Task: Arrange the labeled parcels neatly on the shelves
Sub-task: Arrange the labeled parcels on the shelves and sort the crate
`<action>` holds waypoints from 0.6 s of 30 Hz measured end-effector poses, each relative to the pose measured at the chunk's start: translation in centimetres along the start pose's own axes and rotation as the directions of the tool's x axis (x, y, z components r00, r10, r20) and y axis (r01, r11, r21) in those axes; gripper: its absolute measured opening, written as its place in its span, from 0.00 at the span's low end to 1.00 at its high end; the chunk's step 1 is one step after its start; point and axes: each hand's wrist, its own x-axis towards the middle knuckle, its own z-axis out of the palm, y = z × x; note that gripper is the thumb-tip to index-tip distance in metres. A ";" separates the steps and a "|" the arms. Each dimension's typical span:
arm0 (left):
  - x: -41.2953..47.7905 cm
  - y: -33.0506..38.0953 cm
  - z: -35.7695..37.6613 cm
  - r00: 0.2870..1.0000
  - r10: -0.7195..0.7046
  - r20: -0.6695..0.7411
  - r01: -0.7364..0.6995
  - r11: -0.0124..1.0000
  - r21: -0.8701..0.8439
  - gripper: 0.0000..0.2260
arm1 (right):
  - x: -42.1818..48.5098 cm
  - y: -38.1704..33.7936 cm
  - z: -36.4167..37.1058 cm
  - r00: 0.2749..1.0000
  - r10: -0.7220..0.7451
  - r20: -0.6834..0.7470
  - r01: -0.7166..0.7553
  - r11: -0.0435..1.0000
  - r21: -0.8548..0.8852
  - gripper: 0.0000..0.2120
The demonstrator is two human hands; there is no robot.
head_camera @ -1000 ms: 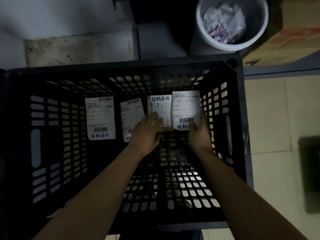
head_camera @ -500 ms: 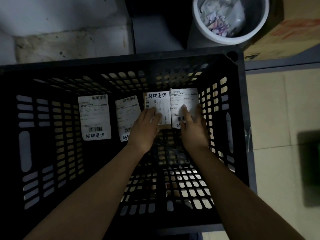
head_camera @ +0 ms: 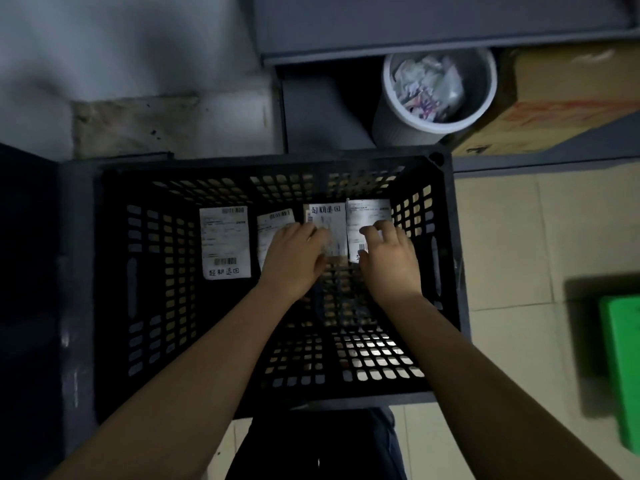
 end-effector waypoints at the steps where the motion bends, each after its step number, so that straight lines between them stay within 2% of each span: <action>1: -0.3 0.4 -1.6 0.999 0.006 -0.032 -0.005 1.000 0.014 0.13 | -0.5 -0.7 -1.4 0.999 -0.031 -0.033 0.031 0.999 -0.011 0.21; 5: -2.3 1.6 -7.9 0.987 0.016 -0.159 -0.007 0.998 0.060 0.13 | -2.4 -3.8 -6.3 0.970 -0.155 -0.188 0.155 0.988 -0.015 0.20; 9: -5.1 2.0 -13.3 0.970 -0.032 -0.243 0.053 0.995 0.080 0.12 | -4.1 -6.8 -10.0 0.918 -0.261 -0.297 0.277 0.961 0.012 0.16; 15: -10.5 2.4 -18.8 0.928 -0.177 -0.328 0.218 0.972 0.090 0.10 | -5.9 -10.5 -13.7 0.842 -0.448 -0.302 0.474 0.880 0.017 0.12; 18: -13.7 3.5 -20.6 0.878 -0.276 -0.391 0.324 0.944 0.062 0.10 | -6.8 -12.0 -15.1 0.789 -0.551 -0.271 0.583 0.811 0.048 0.10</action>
